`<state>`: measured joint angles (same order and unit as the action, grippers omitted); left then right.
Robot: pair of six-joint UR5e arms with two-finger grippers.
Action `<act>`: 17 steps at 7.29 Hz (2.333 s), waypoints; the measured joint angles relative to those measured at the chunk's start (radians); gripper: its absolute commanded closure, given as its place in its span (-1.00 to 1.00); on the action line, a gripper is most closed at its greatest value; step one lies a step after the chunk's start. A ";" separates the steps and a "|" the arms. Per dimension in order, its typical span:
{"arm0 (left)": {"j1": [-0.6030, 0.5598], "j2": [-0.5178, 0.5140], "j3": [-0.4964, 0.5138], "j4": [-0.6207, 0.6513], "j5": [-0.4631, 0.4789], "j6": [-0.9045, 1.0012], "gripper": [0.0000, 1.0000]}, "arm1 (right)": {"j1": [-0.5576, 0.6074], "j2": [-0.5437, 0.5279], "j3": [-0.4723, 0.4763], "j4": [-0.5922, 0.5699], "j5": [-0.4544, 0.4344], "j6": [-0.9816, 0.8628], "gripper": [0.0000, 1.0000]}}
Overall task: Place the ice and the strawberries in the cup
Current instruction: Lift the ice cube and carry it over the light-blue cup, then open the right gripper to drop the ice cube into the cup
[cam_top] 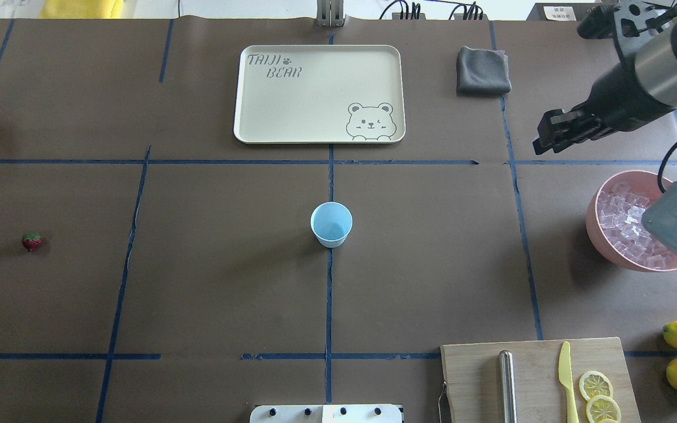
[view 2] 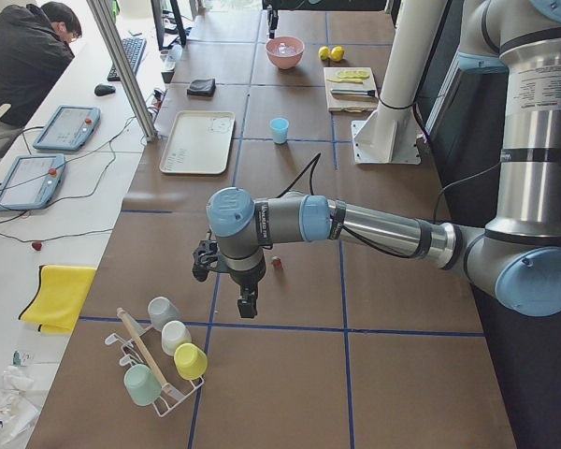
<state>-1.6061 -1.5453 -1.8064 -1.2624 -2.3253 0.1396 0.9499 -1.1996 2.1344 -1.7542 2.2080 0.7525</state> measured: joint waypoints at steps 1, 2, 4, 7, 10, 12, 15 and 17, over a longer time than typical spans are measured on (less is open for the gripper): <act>0.000 0.000 0.000 0.000 0.000 0.000 -1.00 | -0.086 0.086 -0.015 -0.035 -0.067 0.097 1.00; 0.000 -0.001 -0.001 0.001 0.000 0.000 -1.00 | -0.169 0.170 -0.054 -0.049 -0.140 0.188 1.00; 0.000 -0.001 -0.001 0.001 0.001 0.000 -1.00 | -0.297 0.349 -0.211 -0.054 -0.267 0.319 1.00; 0.001 -0.001 -0.001 0.000 0.000 0.001 -1.00 | -0.421 0.535 -0.466 -0.042 -0.392 0.426 1.00; 0.001 -0.001 -0.001 0.000 0.000 0.000 -1.00 | -0.469 0.540 -0.533 -0.020 -0.430 0.438 1.00; 0.002 -0.001 -0.001 0.000 0.000 0.000 -1.00 | -0.475 0.523 -0.535 -0.015 -0.433 0.438 0.00; 0.002 -0.001 -0.001 0.000 0.000 0.001 -1.00 | -0.478 0.508 -0.528 -0.014 -0.425 0.426 -1.00; 0.002 -0.001 -0.001 0.000 0.000 0.001 -1.00 | -0.478 0.508 -0.524 -0.015 -0.423 0.424 -1.00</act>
<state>-1.6046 -1.5462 -1.8070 -1.2625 -2.3255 0.1411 0.4717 -0.6918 1.6105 -1.7697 1.7853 1.1769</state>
